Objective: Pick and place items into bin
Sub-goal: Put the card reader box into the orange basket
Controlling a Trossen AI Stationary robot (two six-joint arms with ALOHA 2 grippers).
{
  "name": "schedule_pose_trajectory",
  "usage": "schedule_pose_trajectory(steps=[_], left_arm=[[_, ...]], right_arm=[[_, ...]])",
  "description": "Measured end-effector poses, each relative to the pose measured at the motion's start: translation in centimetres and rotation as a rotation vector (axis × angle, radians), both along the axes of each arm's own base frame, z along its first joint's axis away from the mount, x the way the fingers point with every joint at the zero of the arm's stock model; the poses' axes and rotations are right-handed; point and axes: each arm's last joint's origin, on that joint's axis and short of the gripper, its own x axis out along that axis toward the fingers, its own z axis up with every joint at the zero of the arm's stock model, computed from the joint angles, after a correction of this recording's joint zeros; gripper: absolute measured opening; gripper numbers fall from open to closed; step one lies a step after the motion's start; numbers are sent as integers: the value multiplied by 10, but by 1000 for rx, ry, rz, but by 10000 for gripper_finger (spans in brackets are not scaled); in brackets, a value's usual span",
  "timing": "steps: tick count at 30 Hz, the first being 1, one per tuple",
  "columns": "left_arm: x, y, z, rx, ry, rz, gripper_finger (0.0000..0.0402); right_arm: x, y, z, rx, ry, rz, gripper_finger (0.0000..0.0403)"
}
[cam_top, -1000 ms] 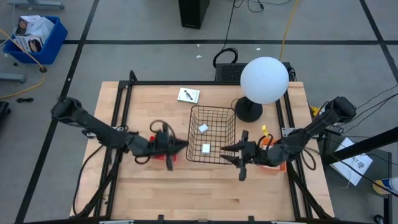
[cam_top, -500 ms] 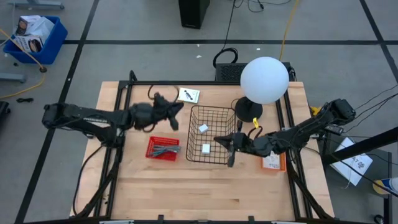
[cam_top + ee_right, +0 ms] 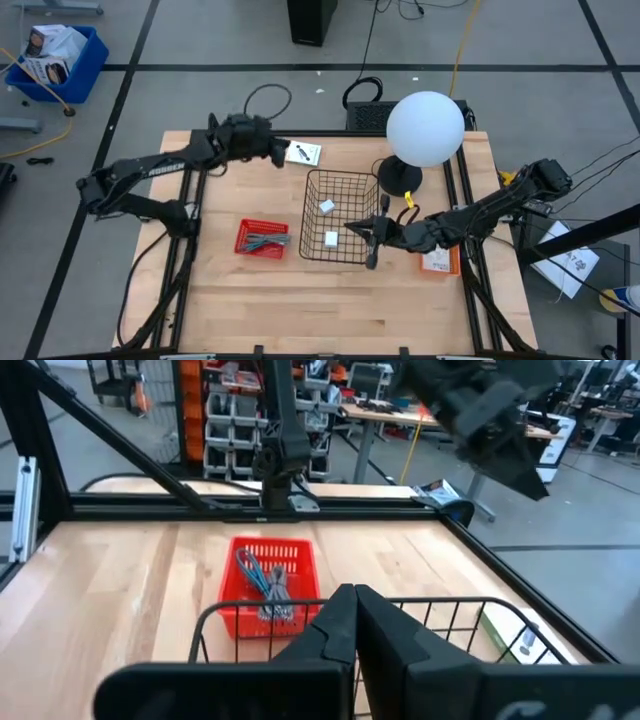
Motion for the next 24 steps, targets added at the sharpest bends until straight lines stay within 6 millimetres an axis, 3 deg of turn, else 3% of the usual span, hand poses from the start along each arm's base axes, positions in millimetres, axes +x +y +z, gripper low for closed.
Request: schedule_pose_trajectory(steps=[7,13,18,24], left_arm=[[20,44,1,-47,202,-18,4],[43,85,-12,-138,340,-76,3],[56,108,-43,-201,536,-41,3],[69,114,-73,-287,573,-119,3]], right_arm=[[0,0,-2,3,15,-2,0],[-1,0,-5,22,41,-9,0],[-2,-1,-6,19,55,-10,0],[-3,-1,-10,31,85,-18,0]])
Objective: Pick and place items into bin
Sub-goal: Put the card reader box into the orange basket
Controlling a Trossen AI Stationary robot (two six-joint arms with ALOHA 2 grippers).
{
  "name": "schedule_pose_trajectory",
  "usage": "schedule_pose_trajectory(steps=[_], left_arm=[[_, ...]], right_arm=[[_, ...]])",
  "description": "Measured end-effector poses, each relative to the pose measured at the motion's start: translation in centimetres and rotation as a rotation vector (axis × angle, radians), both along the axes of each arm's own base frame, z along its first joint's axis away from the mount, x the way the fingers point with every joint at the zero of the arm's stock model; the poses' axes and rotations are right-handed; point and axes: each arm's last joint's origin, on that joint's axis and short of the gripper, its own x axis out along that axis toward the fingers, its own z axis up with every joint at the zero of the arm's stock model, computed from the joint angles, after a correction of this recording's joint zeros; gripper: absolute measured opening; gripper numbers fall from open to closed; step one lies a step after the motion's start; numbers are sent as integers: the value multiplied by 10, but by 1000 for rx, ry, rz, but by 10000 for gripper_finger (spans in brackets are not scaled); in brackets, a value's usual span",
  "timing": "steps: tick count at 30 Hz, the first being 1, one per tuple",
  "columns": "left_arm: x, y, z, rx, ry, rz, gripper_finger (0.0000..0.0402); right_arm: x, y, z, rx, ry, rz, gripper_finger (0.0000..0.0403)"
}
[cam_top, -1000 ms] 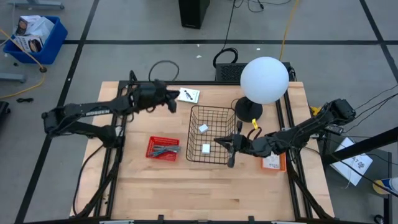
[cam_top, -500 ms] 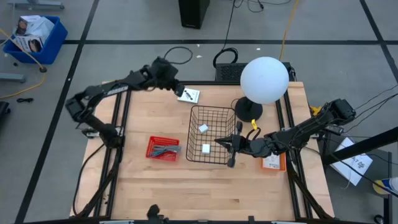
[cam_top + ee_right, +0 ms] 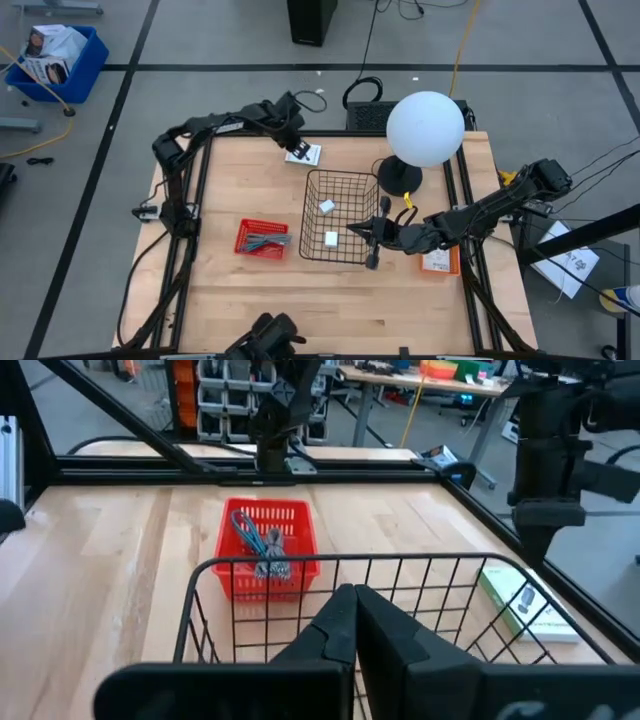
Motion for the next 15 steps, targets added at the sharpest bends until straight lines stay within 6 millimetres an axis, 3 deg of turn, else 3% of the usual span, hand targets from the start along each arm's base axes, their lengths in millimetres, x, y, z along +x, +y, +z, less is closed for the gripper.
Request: schedule_pose_trajectory(steps=[6,15], left_arm=[[0,-1,-12,-56,37,-22,2],[-21,8,-22,-117,159,65,1]], right_arm=[[0,0,-1,6,6,-3,0],[0,0,0,9,0,-3,0]])
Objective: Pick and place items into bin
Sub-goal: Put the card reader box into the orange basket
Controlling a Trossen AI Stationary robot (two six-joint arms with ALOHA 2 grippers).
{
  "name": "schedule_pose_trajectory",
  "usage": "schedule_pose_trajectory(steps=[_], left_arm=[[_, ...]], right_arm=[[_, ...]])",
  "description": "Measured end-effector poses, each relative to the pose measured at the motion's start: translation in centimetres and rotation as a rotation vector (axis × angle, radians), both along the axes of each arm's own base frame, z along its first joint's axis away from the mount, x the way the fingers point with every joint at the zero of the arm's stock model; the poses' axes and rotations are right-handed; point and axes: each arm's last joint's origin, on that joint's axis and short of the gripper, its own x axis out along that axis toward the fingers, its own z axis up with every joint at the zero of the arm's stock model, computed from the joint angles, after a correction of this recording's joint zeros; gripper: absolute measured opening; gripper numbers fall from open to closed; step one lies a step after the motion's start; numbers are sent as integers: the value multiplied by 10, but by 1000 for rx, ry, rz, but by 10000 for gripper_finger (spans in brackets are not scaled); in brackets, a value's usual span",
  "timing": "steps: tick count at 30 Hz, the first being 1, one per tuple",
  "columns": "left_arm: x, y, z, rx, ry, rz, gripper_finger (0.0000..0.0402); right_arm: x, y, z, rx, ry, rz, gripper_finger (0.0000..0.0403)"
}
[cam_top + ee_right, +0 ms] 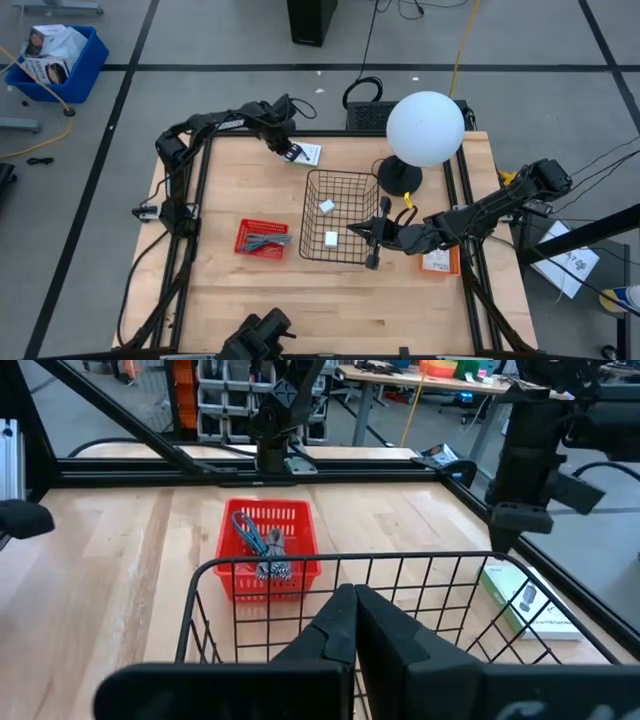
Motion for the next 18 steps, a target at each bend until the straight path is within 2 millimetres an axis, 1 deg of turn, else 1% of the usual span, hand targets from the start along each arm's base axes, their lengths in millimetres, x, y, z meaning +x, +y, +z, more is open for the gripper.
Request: schedule_pose_trajectory(steps=[3,6,11,14,16,18], left_arm=[[1,4,-1,18,-19,7,1],[4,3,-2,31,-30,-14,1],[17,-7,-1,43,-78,-140,1],[26,-12,-10,34,-85,-182,1],[27,-13,-19,22,-47,-151,1],[25,-10,-23,4,-26,-120,1]], right_arm=[[0,0,0,0,0,0,0],[0,0,0,2,-5,-2,0],[1,-4,1,-4,-4,-14,0],[2,-5,1,-4,-4,-19,0],[2,-5,1,-4,-4,-19,0],[2,-5,1,-4,-4,-18,0]])
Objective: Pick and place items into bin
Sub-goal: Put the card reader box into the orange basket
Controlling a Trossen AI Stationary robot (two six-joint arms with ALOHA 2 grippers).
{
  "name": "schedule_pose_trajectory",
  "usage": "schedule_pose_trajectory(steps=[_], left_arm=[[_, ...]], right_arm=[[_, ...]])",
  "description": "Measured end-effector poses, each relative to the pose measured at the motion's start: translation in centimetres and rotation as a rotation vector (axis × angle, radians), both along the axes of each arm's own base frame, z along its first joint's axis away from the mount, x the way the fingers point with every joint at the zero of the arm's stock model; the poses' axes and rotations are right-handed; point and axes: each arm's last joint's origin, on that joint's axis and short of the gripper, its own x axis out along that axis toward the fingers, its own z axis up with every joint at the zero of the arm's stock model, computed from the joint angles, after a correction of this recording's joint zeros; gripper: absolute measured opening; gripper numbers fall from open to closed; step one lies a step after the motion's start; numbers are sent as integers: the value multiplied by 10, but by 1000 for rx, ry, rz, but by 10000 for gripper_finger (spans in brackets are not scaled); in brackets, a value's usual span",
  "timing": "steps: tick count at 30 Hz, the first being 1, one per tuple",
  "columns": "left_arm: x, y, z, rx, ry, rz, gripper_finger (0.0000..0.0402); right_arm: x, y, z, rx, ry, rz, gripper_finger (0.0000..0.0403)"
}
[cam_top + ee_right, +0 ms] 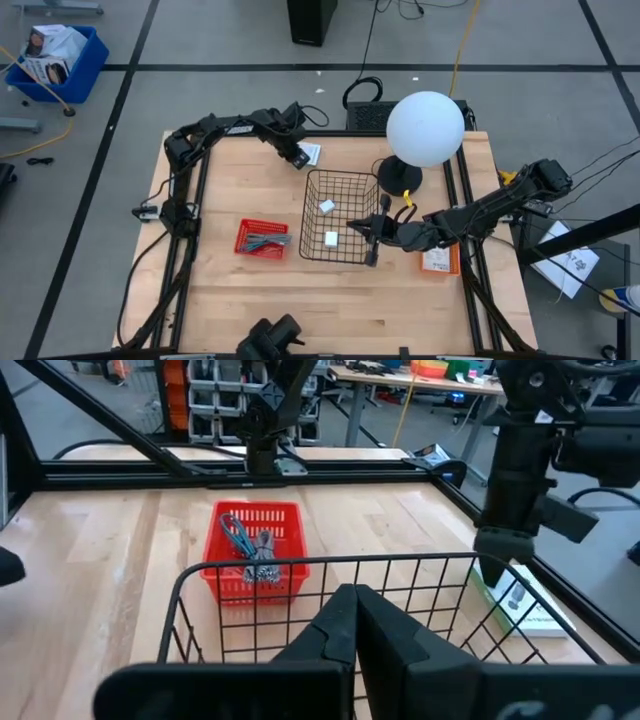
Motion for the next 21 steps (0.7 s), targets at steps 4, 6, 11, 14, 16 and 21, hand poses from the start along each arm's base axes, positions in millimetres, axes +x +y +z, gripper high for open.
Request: schedule_pose_trajectory(steps=[4,6,11,14,16,21], left_arm=[[-7,5,-4,-53,21,88,1],[-10,7,-3,-68,29,134,1],[-21,9,-3,-81,101,185,1],[-31,7,-4,-108,195,224,1],[-35,5,-5,-105,265,235,1],[-45,-2,-5,-133,401,265,1]], right_arm=[[0,0,0,7,-2,1,0],[0,0,0,8,-2,2,0],[0,1,-1,34,-1,12,0],[0,2,-1,44,4,39,0],[0,2,-1,58,3,43,0],[-1,5,-2,62,9,49,0]])
